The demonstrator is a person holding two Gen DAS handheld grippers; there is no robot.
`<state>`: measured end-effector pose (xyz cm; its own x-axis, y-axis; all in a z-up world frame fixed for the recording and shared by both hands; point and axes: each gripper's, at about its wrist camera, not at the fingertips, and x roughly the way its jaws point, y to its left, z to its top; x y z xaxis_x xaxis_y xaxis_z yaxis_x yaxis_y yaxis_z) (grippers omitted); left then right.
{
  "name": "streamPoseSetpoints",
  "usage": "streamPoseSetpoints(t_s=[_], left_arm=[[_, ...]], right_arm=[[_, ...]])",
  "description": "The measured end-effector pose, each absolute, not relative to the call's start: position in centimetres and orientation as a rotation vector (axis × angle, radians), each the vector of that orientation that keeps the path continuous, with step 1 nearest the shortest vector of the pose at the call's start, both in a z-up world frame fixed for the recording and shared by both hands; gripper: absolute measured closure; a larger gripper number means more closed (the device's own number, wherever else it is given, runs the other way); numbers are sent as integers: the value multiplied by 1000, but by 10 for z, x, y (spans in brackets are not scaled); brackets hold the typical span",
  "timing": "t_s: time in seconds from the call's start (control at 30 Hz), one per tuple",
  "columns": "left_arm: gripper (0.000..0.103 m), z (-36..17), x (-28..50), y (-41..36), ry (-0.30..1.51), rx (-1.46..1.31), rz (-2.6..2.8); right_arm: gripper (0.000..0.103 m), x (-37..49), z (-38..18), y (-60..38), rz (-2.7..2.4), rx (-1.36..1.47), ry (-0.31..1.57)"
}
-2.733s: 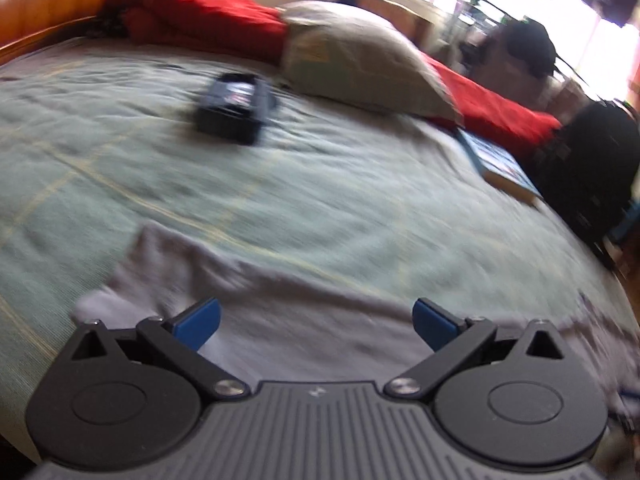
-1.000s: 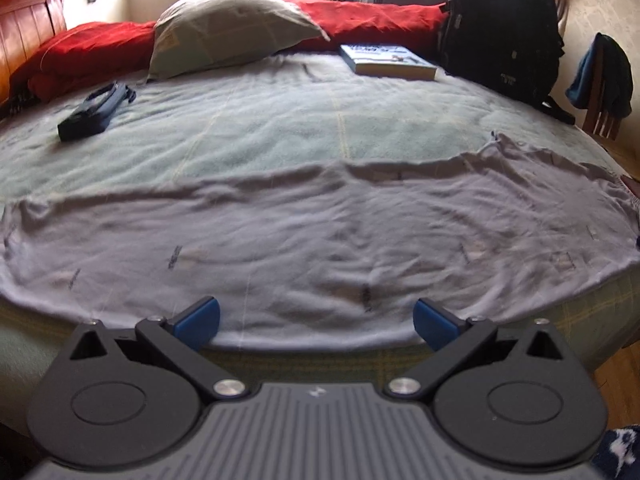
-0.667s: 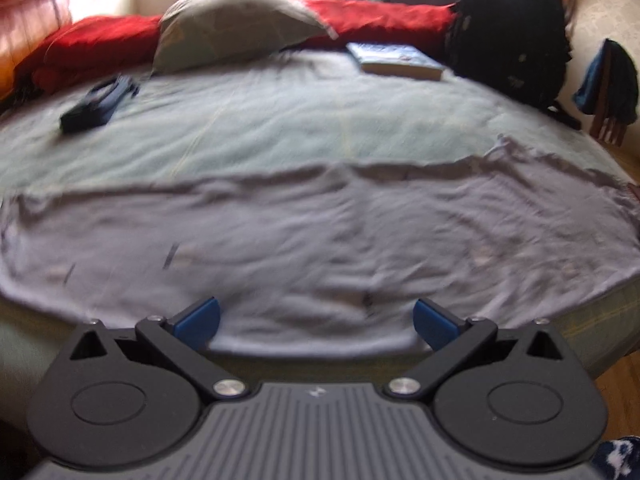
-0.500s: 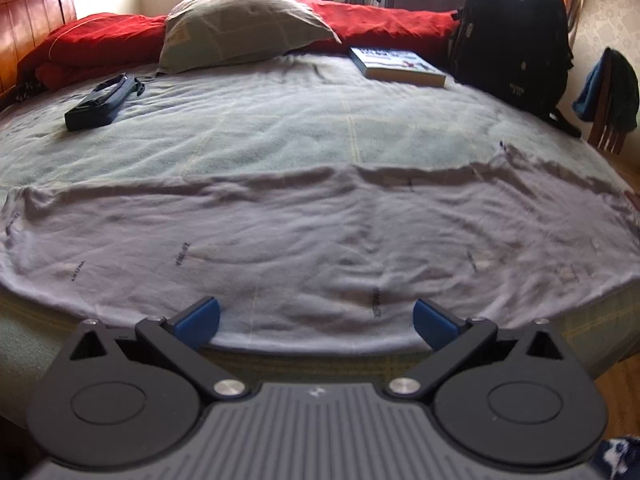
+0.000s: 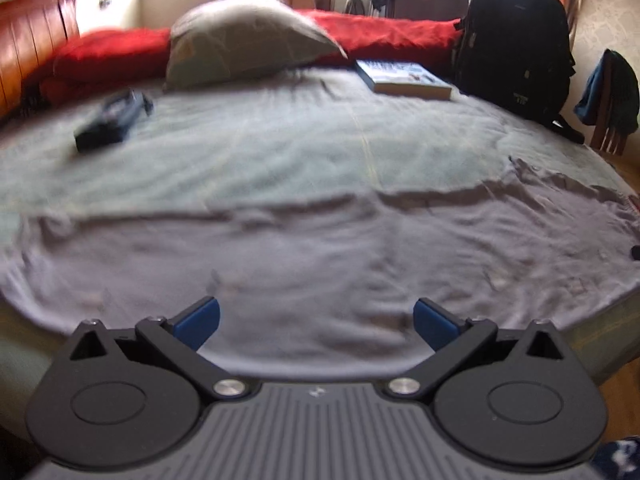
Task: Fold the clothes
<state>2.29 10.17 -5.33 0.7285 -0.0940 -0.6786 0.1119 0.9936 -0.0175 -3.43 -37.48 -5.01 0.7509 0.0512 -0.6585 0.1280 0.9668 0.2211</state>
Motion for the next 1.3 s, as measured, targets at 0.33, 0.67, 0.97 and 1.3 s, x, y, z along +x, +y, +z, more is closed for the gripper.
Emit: streamPoseSetpoints(t_s=[0.33,0.67,0.97,1.3], left_arm=[[1,-53,30,159,759,-223,-215],[1,-38,-6,288,669,-454,-39],[1,-79,-7,359,603,-843,-55],[1,-111,28,383,585,-1047,-83]], right_arm=[[0,-28,-20,-343,5,245,681],[0,-3,-9,-303,270,415,732],[0,13,-3,-228,415,256,816],[0,12,6,-156,562,57,844]])
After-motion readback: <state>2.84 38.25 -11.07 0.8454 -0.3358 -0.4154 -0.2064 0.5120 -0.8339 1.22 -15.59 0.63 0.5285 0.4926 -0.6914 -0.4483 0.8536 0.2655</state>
